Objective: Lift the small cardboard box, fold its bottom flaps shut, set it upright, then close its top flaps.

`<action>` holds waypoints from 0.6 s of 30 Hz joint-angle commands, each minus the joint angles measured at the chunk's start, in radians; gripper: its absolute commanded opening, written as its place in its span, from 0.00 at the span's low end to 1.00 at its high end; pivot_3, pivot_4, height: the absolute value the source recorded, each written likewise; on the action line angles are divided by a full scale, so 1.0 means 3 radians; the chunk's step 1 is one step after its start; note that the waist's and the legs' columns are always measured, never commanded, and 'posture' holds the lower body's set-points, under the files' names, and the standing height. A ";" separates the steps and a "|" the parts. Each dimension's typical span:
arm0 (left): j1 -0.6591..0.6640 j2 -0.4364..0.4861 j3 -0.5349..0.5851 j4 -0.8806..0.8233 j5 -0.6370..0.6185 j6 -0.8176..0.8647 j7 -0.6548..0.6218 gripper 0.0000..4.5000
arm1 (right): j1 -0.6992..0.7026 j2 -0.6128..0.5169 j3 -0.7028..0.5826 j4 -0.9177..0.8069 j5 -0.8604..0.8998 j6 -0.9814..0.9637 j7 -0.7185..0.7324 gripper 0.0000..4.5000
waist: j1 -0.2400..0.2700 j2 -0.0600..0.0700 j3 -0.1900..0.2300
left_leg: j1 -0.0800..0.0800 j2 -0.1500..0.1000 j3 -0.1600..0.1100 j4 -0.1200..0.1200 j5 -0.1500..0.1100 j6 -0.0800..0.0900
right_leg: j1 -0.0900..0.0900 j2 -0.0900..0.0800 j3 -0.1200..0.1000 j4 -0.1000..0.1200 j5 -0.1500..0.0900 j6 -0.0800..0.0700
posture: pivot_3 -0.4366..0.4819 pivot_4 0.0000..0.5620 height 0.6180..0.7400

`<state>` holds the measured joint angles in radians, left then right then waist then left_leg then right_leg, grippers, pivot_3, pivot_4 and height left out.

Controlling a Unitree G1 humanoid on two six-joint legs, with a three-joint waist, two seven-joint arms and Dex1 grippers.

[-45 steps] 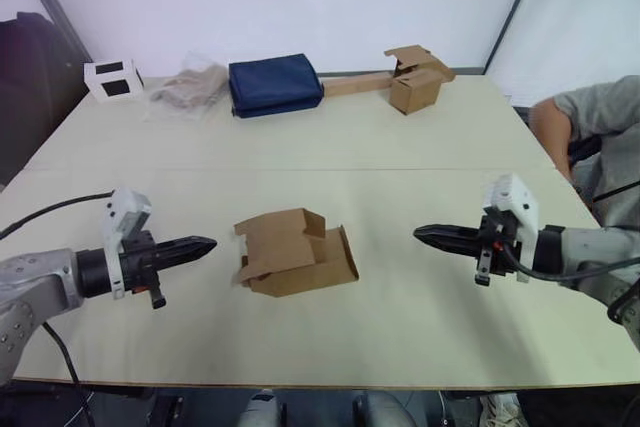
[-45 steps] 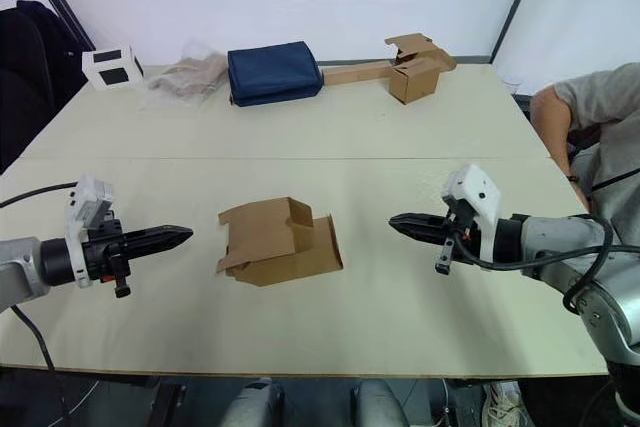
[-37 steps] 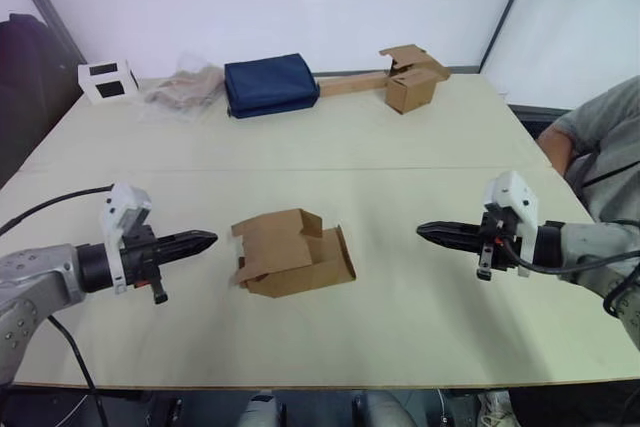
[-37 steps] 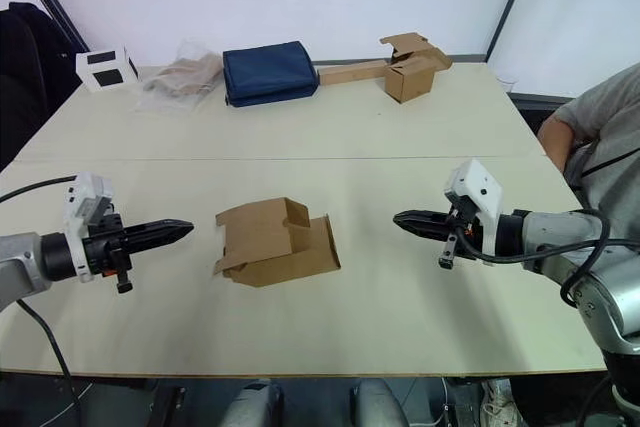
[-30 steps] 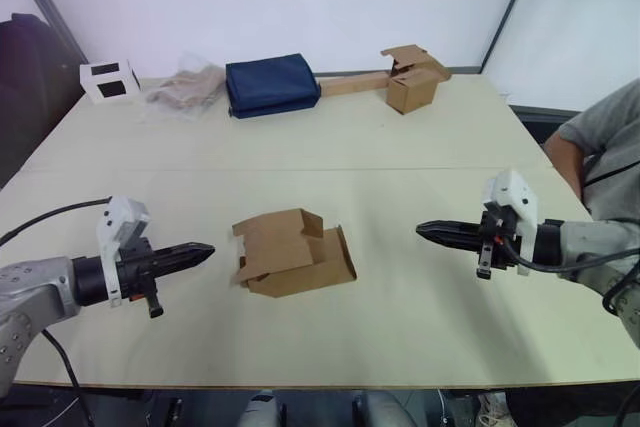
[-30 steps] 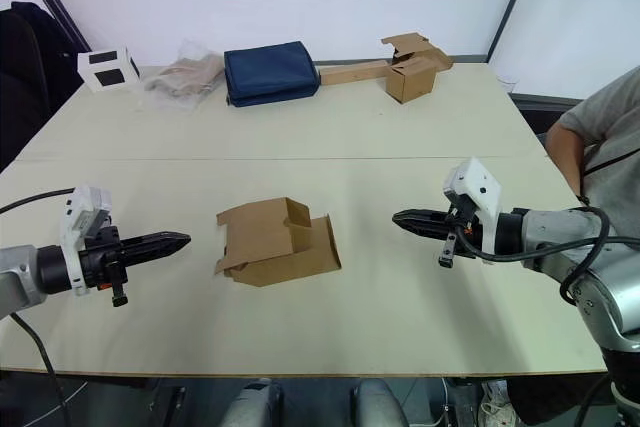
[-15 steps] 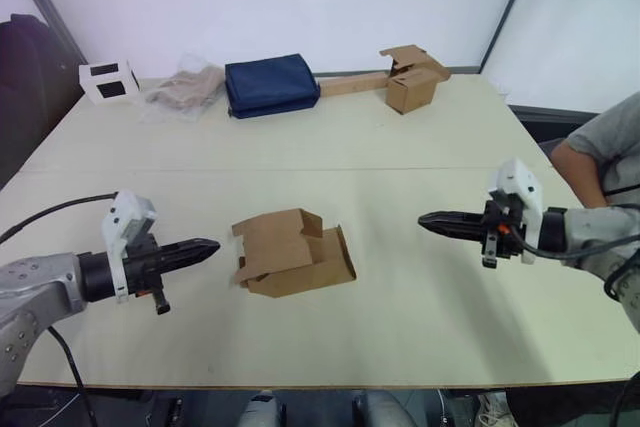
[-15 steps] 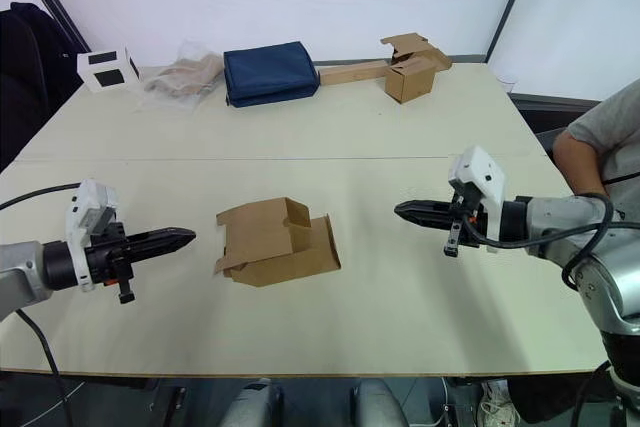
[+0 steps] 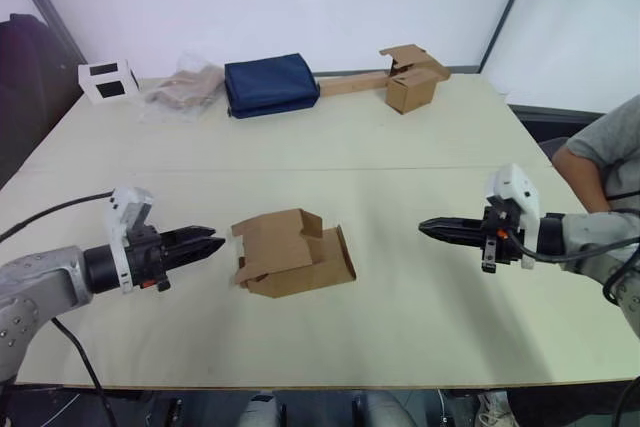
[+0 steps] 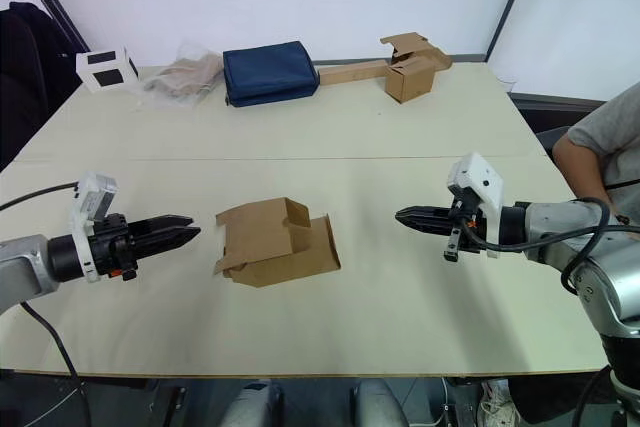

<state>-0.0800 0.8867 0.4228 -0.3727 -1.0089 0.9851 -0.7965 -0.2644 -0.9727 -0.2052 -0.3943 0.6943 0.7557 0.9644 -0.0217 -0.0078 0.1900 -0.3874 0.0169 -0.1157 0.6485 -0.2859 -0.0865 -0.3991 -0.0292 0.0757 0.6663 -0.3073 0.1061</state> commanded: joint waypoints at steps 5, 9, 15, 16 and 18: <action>-0.0058 -0.0126 0.0013 0.0333 -0.0555 0.0497 0.0043 0.99 | 0.0116 0.0044 -0.0253 -0.0341 0.0144 0.0069 -0.0210 0.00 | 0.0008 0.0000 0.0000 | 0.0000 0.0000 0.0000 0.0002 0.0000 0.0000 | 0.0001 0.0000 0.0000 0.0001 0.0000 0.0000 | 0.48 0.27 1.00; -0.0193 -0.0298 0.0049 0.0829 -0.0844 0.0767 0.0130 0.99 | 0.0329 0.0199 -0.0380 -0.0604 0.0196 0.0099 -0.0465 0.00 | 0.0023 0.0002 -0.0001 | 0.0000 0.0000 -0.0001 0.0000 0.0000 0.0000 | 0.0001 0.0000 0.0000 0.0000 0.0000 0.0000 | 0.48 0.27 1.00; -0.0571 -0.0511 -0.0061 0.1462 -0.0909 0.1079 0.0287 0.99 | 0.0503 0.0387 -0.0523 -0.0873 0.0266 0.0121 -0.0809 0.00 | 0.0016 0.0000 -0.0003 | 0.0000 -0.0001 -0.0004 0.0006 0.0000 0.0000 | 0.0004 0.0000 -0.0004 0.0002 0.0000 0.0000 | 0.48 0.27 1.00; -0.0618 -0.0527 -0.0074 0.1539 -0.0882 0.1103 0.0268 0.99 | 0.0509 0.0396 -0.0526 -0.0910 0.0283 0.0137 -0.0848 0.00 | 0.0015 0.0000 -0.0003 | 0.0000 -0.0001 -0.0004 0.0006 0.0000 0.0000 | 0.0004 0.0000 -0.0003 0.0002 0.0000 0.0000 | 0.48 0.27 1.00; -0.0720 -0.0590 -0.0106 0.1654 -0.0851 0.1157 0.0256 0.99 | 0.0541 0.0386 -0.0531 -0.0939 0.0274 0.0124 -0.0873 0.00 | 0.0007 0.0001 -0.0003 | 0.0001 -0.0001 -0.0004 0.0005 0.0000 -0.0001 | 0.0003 0.0001 -0.0004 0.0002 0.0000 0.0000 | 0.48 0.27 1.00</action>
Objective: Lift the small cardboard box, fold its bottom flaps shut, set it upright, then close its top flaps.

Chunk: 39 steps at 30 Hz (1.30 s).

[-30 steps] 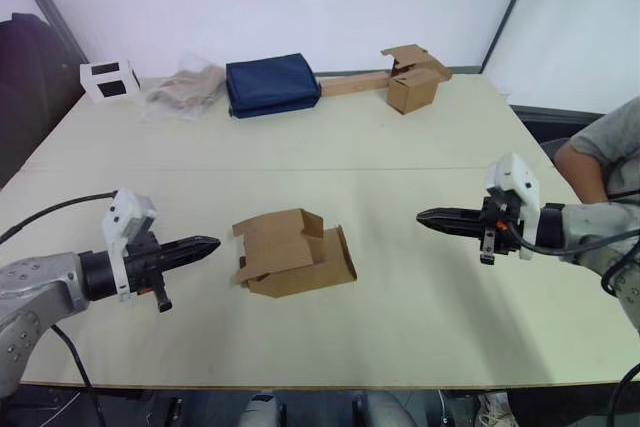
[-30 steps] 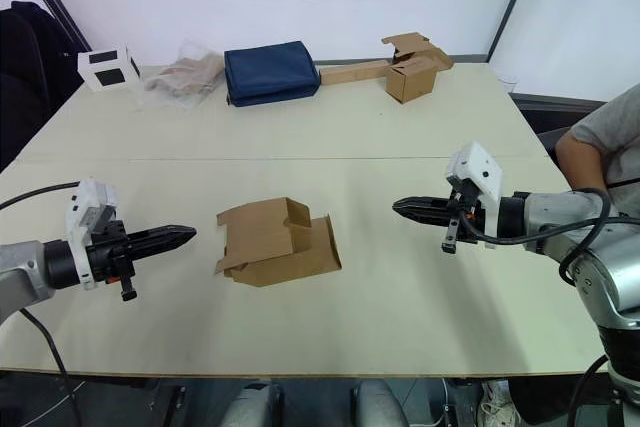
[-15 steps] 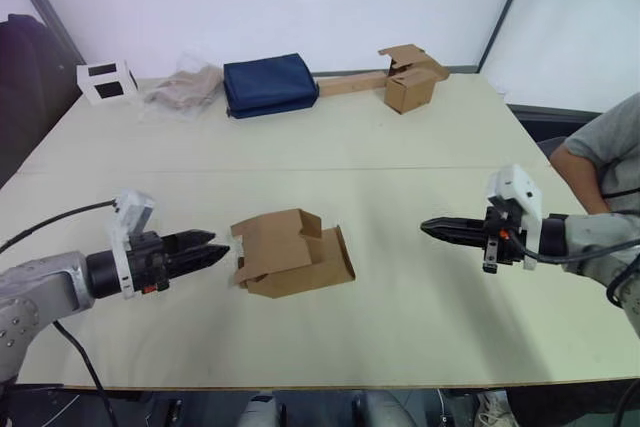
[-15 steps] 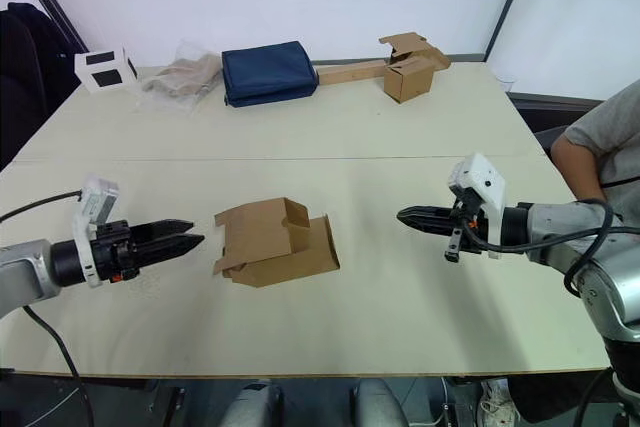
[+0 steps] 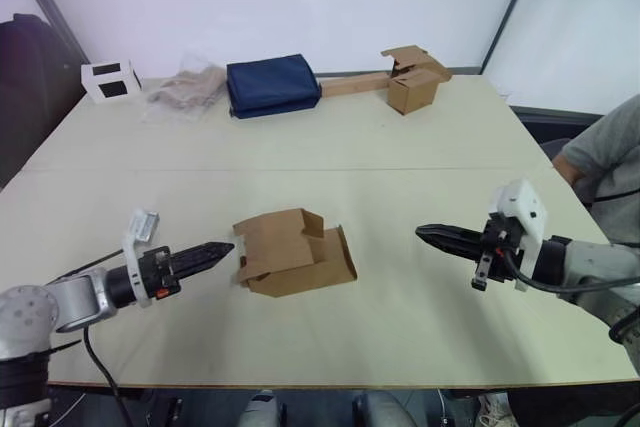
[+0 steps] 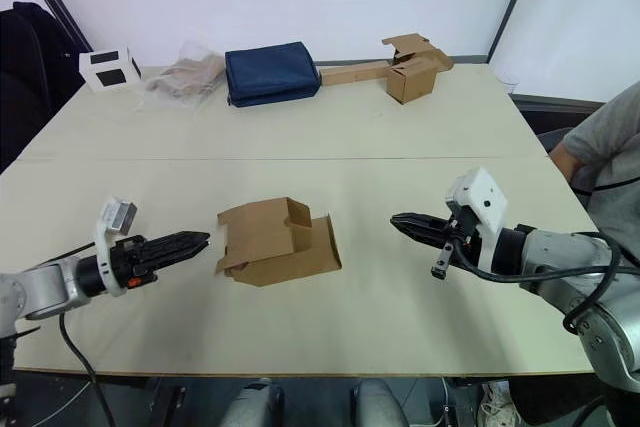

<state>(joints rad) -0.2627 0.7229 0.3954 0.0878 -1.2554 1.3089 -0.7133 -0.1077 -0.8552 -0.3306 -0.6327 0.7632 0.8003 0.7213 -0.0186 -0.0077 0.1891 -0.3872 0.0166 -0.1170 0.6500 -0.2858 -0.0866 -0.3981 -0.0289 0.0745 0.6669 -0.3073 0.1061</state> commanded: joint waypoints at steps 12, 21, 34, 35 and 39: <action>-0.0492 -0.0284 -0.0326 0.0505 0.0231 0.0148 -0.0327 0.99 | 0.0205 -0.0071 -0.0322 -0.0348 0.0230 0.0085 -0.0213 0.00 | -0.0001 0.0000 0.0000 | 0.0000 -0.0001 0.0001 -0.0002 0.0001 -0.0001 | 0.0000 -0.0002 0.0001 0.0000 0.0000 0.0000 | 0.48 0.27 1.00; -0.0772 -0.0463 -0.0439 0.0742 0.0402 0.0186 -0.0486 0.99 | 0.0245 -0.0061 -0.0346 -0.0420 0.0298 0.0118 -0.0364 0.00 | 0.0004 0.0000 0.0000 | 0.0000 -0.0001 0.0000 -0.0001 0.0001 -0.0002 | 0.0000 -0.0001 0.0001 0.0000 0.0000 0.0000 | 0.48 0.27 1.00; -0.1003 -0.0662 -0.0483 0.0892 0.0594 0.0272 -0.0529 0.83 | 0.0332 -0.0093 -0.0452 -0.0506 0.0442 0.0147 -0.0509 0.00 | 0.0000 0.0000 -0.0001 | 0.0000 -0.0001 0.0000 0.0000 0.0001 -0.0002 | 0.0000 -0.0001 0.0000 0.0000 0.0000 0.0001 | 0.48 0.27 1.00; -0.1006 -0.0667 -0.0480 0.0891 0.0599 0.0287 -0.0529 0.77 | 0.0334 -0.0097 -0.0449 -0.0509 0.0450 0.0146 -0.0515 0.00 | 0.0000 0.0000 -0.0001 | 0.0000 -0.0001 0.0000 0.0000 0.0001 -0.0002 | 0.0000 -0.0001 0.0000 0.0000 0.0000 0.0000 | 0.48 0.27 1.00; -0.0994 -0.0643 -0.0465 0.0889 0.0615 0.0322 -0.0569 0.43 | 0.0340 -0.0110 -0.0440 -0.0499 0.0465 0.0131 -0.0533 0.00 | 0.0002 0.0000 -0.0001 | 0.0000 -0.0001 0.0000 0.0000 0.0001 -0.0002 | 0.0001 -0.0001 0.0001 0.0000 0.0000 0.0001 | 0.48 0.27 1.00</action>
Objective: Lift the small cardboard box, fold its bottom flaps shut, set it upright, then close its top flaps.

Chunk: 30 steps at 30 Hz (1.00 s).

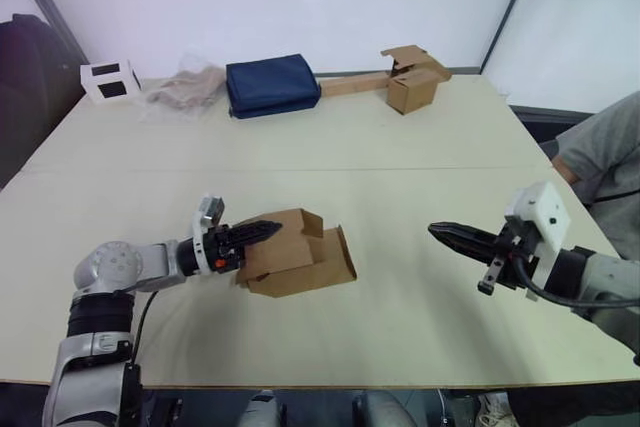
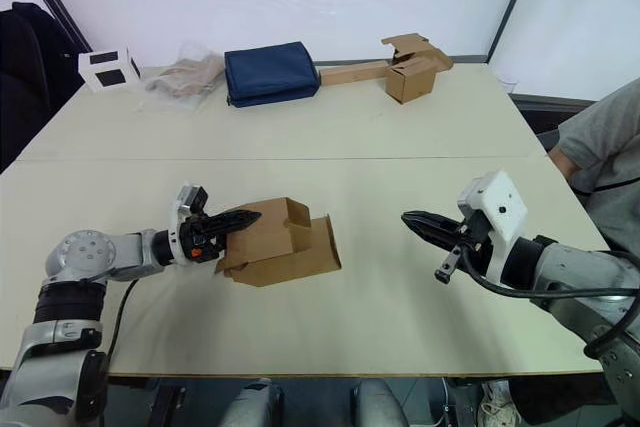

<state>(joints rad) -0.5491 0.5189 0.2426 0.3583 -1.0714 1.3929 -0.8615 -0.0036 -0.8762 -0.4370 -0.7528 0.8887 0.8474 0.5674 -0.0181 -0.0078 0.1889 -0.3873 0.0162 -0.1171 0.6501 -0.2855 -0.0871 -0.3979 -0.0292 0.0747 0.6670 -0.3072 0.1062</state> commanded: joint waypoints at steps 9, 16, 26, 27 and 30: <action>0.0021 0.0172 0.0279 -0.0310 -0.0169 0.0246 -0.0023 0.02 | -0.0157 -0.0003 0.0109 0.0020 -0.0039 -0.0123 0.0005 0.00 | -0.0005 0.0000 0.0000 | 0.0000 0.0000 0.0000 -0.0001 0.0000 0.0000 | -0.0001 0.0000 0.0000 0.0000 0.0000 0.0000 | 0.48 0.27 1.00; -0.0121 0.0017 0.0246 -0.1320 -0.0057 -0.0422 0.0049 0.02 | -0.0484 0.0157 0.0362 0.0258 -0.0304 -0.0336 -0.0147 0.00 | 0.0015 -0.0001 0.0001 | -0.0002 0.0000 0.0000 0.0001 0.0001 -0.0001 | 0.0000 -0.0002 0.0000 -0.0001 0.0000 0.0001 | 0.48 0.27 1.00; -0.0546 0.0062 -0.0507 -0.1378 0.1089 -0.2076 -0.0416 0.02 | -0.1403 0.0889 0.0804 0.0826 -0.0627 -0.0491 -0.0658 0.00 | -0.0010 0.0000 0.0000 | -0.0002 0.0000 0.0002 -0.0008 0.0004 -0.0008 | -0.0007 0.0000 0.0002 -0.0002 0.0000 0.0000 | 0.48 0.27 1.00; -0.0620 0.0038 -0.0540 -0.1301 0.1140 -0.2166 -0.0444 0.02 | -0.1516 0.0983 0.0876 0.0946 -0.0688 -0.0529 -0.0691 0.00 | -0.0014 0.0000 0.0001 | -0.0003 0.0000 0.0002 -0.0008 0.0004 -0.0007 | -0.0008 0.0000 0.0002 -0.0002 0.0000 0.0000 | 0.48 0.27 1.00; -0.0730 0.0010 -0.0596 -0.1159 0.1231 -0.2313 -0.0523 0.02 | -0.1708 0.1124 0.1014 0.1106 -0.0797 -0.0572 -0.0676 0.00 | -0.0007 0.0001 0.0001 | -0.0004 0.0000 0.0003 -0.0004 0.0005 -0.0008 | -0.0009 0.0000 0.0002 0.0001 0.0002 -0.0002 | 0.48 0.27 1.00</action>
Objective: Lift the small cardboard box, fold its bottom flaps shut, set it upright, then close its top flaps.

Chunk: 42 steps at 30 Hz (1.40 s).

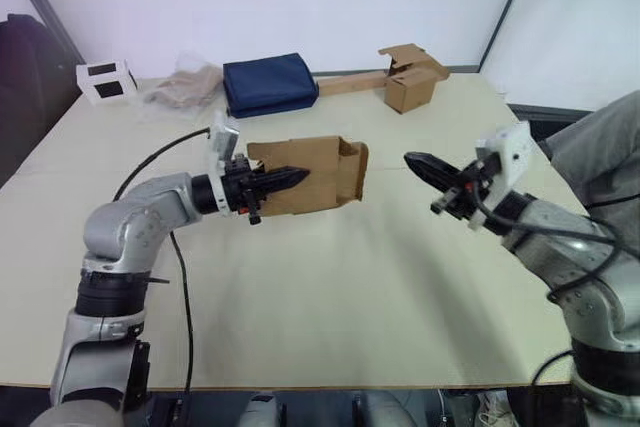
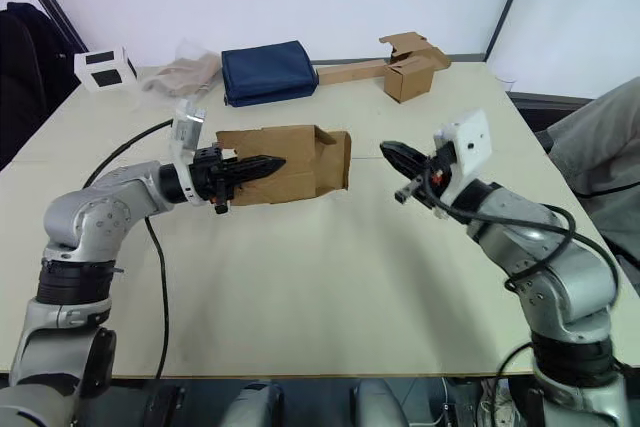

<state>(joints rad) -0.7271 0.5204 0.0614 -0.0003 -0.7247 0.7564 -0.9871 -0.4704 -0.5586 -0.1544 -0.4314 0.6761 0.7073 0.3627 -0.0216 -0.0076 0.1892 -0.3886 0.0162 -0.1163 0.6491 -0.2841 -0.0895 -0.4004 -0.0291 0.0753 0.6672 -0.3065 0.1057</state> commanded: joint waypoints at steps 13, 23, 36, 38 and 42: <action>-0.0226 -0.0005 -0.0025 0.0173 0.0162 -0.0262 -0.0225 0.02 | -0.0377 0.0392 0.0282 0.0251 -0.0305 -0.0223 0.0108 0.00 | -0.0009 0.0000 0.0000 | -0.0008 0.0000 -0.0001 0.0001 0.0000 0.0001 | -0.0012 0.0000 0.0000 0.0007 0.0000 0.0000 | 0.48 0.27 1.00; -0.0222 -0.0083 0.0020 0.0189 0.0089 -0.0171 -0.0173 0.02 | -0.0397 0.0557 0.0426 0.0249 -0.0410 -0.0223 0.0183 0.00 | -0.0070 0.0000 0.0000 | -0.0008 0.0000 -0.0002 0.0000 0.0000 0.0001 | -0.0012 0.0001 0.0000 0.0007 0.0000 0.0000 | 0.48 0.27 1.00; -0.0256 -0.0098 0.0119 0.0185 -0.0204 0.0239 -0.0194 0.02 | -0.0459 0.0709 0.0603 0.0198 -0.0481 -0.0180 0.0276 0.00 | -0.0084 0.0000 0.0000 | -0.0009 0.0000 -0.0002 -0.0001 0.0000 0.0001 | -0.0014 0.0001 0.0000 0.0007 -0.0001 0.0000 | 0.48 0.27 1.00; -0.0267 -0.0089 0.0150 0.0180 -0.0280 0.0342 -0.0198 0.02 | -0.0473 0.0729 0.0605 0.0175 -0.0473 -0.0169 0.0268 0.00 | -0.0085 0.0000 0.0000 | -0.0009 0.0000 -0.0002 -0.0001 0.0000 0.0001 | -0.0014 0.0001 0.0000 0.0007 -0.0001 0.0000 | 0.48 0.27 1.00; -0.0308 -0.0004 0.0260 0.0171 -0.0635 0.0796 -0.0310 0.02 | -0.0513 0.0756 0.0618 0.0112 -0.0462 -0.0146 0.0263 0.00 | -0.0090 0.0000 0.0000 | -0.0009 0.0000 -0.0002 -0.0001 0.0000 0.0001 | -0.0014 0.0001 0.0000 0.0007 -0.0001 0.0000 | 0.48 0.27 1.00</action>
<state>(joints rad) -0.7900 0.5083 0.1061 0.0775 -0.8468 0.9447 -1.0549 -0.5925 -0.3443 0.0254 -0.3407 0.5242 0.6716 0.4338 -0.0484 -0.0075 0.1892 -0.3912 0.0163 -0.1169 0.6486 -0.2842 -0.0893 -0.4047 -0.0289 0.0753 0.6695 -0.3067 0.1058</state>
